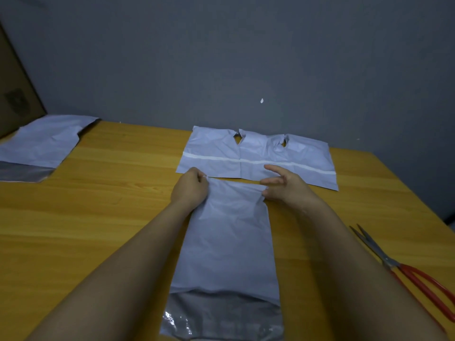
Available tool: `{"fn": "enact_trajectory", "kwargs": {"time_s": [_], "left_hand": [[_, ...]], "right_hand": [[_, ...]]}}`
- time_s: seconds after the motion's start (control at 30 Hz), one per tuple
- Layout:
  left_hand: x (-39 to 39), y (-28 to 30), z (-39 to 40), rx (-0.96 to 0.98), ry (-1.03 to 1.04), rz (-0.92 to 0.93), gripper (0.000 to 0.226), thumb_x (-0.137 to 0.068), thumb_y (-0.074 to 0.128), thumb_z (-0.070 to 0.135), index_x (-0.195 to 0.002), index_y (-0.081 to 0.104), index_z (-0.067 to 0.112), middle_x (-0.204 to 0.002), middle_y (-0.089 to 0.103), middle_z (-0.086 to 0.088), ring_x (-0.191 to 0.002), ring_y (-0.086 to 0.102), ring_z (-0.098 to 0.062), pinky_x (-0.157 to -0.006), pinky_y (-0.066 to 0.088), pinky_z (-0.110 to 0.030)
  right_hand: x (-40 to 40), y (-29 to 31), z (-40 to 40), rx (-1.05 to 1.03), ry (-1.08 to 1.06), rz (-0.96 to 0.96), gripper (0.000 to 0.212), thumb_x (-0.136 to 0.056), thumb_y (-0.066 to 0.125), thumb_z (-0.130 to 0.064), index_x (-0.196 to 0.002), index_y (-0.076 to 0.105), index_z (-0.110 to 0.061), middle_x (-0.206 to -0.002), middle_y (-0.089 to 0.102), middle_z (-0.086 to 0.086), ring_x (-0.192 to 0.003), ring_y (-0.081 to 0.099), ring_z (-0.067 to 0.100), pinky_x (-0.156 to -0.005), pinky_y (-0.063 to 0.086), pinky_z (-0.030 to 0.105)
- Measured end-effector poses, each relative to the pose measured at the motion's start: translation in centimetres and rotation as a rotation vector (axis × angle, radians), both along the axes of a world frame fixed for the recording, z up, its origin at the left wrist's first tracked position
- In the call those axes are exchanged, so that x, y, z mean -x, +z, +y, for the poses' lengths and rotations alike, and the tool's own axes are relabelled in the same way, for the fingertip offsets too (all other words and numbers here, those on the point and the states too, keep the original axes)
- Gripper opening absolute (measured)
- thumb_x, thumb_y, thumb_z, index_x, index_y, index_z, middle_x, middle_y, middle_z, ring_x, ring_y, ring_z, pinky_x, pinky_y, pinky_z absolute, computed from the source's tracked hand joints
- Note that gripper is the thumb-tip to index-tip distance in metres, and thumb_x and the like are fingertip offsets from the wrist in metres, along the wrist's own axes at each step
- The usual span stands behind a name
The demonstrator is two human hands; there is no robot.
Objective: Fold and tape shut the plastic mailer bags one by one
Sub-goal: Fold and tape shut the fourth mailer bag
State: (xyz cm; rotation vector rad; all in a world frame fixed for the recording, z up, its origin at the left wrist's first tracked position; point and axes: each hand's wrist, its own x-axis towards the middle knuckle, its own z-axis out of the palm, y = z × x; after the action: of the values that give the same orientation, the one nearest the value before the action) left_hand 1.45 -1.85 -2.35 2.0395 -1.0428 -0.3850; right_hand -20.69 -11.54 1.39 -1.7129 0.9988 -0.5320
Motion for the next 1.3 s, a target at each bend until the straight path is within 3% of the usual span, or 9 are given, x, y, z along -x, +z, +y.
{"fn": "enact_trajectory", "kwargs": {"time_s": [0.27,0.37,0.5,0.67,0.77,0.93,1.1,1.2,1.3], "left_hand": [[0.1,0.2,-0.1,-0.062,-0.003,-0.014,0.013,-0.097,0.043,0.018,-0.094,0.054,0.011,-0.102,0.063,-0.011,-0.092,0.057,-0.029,-0.073,0.044,-0.034],[0.4,0.3,0.4,-0.048,-0.04,-0.022,0.025,-0.097,0.048,0.02,-0.117,0.055,0.008,-0.119,0.058,-0.016,-0.11,0.053,-0.034,-0.085,0.043,-0.036],[1.5,0.8,4.0,0.055,-0.143,-0.343,0.034,-0.095,0.051,0.02,-0.128,0.054,0.011,-0.129,0.05,-0.015,-0.121,0.042,-0.036,-0.099,0.031,-0.037],[4.4,0.5,11.9,0.039,-0.586,-0.493,0.039,-0.087,0.041,0.039,-0.107,0.065,0.016,-0.106,0.061,-0.007,-0.104,0.054,-0.029,-0.089,0.044,-0.037],[5.8,-0.2,15.8,0.03,-0.68,-0.491,0.026,-0.09,0.05,0.033,-0.104,0.066,0.017,-0.101,0.061,-0.002,-0.102,0.056,-0.023,-0.089,0.046,-0.036],[6.9,-0.3,19.7,0.096,-0.737,-0.477,0.019,-0.09,0.055,0.025,-0.102,0.067,0.016,-0.1,0.061,-0.001,-0.099,0.057,-0.02,-0.087,0.048,-0.041],[8.4,-0.1,21.5,0.013,-0.705,-0.461,0.051,-0.087,0.04,0.057,-0.114,0.062,0.021,-0.108,0.061,0.004,-0.104,0.053,-0.015,-0.089,0.046,-0.039],[8.8,0.3,21.9,-0.124,-0.685,-0.417,0.08,-0.069,0.039,0.079,-0.13,0.049,0.028,-0.12,0.052,0.006,-0.115,0.043,-0.012,-0.099,0.04,-0.034],[9.0,0.4,21.5,-0.133,-0.677,-0.384,0.073,-0.07,0.056,0.072,-0.129,0.045,0.031,-0.122,0.045,0.006,-0.117,0.042,-0.01,-0.099,0.038,-0.032]], "right_hand": [[0.0,-1.3,0.6,0.057,-0.267,-0.035,0.058,-0.085,0.059,0.006,-0.137,0.047,-0.018,-0.089,0.062,-0.001,-0.074,0.061,0.015,-0.06,0.05,0.014],[-0.5,-1.7,1.5,0.256,-0.359,0.063,0.048,-0.093,0.045,0.0,-0.139,0.045,-0.014,-0.105,0.061,0.003,-0.101,0.058,0.023,-0.075,0.045,0.02],[0.9,-0.8,4.8,0.527,-0.107,0.174,0.033,-0.093,0.053,-0.005,-0.125,0.058,-0.013,-0.126,0.056,0.009,-0.118,0.051,0.021,-0.091,0.041,0.024],[4.0,-1.2,12.0,0.697,0.242,0.235,0.01,-0.087,0.067,-0.014,-0.096,0.072,-0.015,-0.097,0.065,0.001,-0.094,0.058,0.016,-0.081,0.046,0.026],[5.9,-1.4,16.4,0.685,0.35,0.273,0.009,-0.087,0.068,-0.024,-0.094,0.073,-0.019,-0.094,0.063,-0.009,-0.091,0.055,0.005,-0.08,0.043,0.021],[9.2,-2.5,20.8,0.629,0.379,0.274,0.02,-0.084,0.071,-0.036,-0.102,0.067,-0.029,-0.109,0.054,-0.011,-0.105,0.051,0.006,-0.09,0.043,0.023],[9.5,-3.6,22.0,0.882,0.333,0.328,0.009,-0.089,0.064,-0.024,-0.093,0.068,-0.018,-0.103,0.058,-0.004,-0.095,0.054,0.016,-0.079,0.05,0.038],[9.0,-3.3,22.0,0.843,0.285,0.281,0.004,-0.088,0.061,-0.019,-0.085,0.063,-0.018,-0.093,0.06,-0.005,-0.088,0.054,0.014,-0.075,0.049,0.039],[8.7,-2.3,21.7,0.786,0.203,0.176,0.007,-0.086,0.06,-0.014,-0.083,0.06,-0.02,-0.091,0.061,-0.005,-0.089,0.054,0.013,-0.077,0.049,0.035]]}}
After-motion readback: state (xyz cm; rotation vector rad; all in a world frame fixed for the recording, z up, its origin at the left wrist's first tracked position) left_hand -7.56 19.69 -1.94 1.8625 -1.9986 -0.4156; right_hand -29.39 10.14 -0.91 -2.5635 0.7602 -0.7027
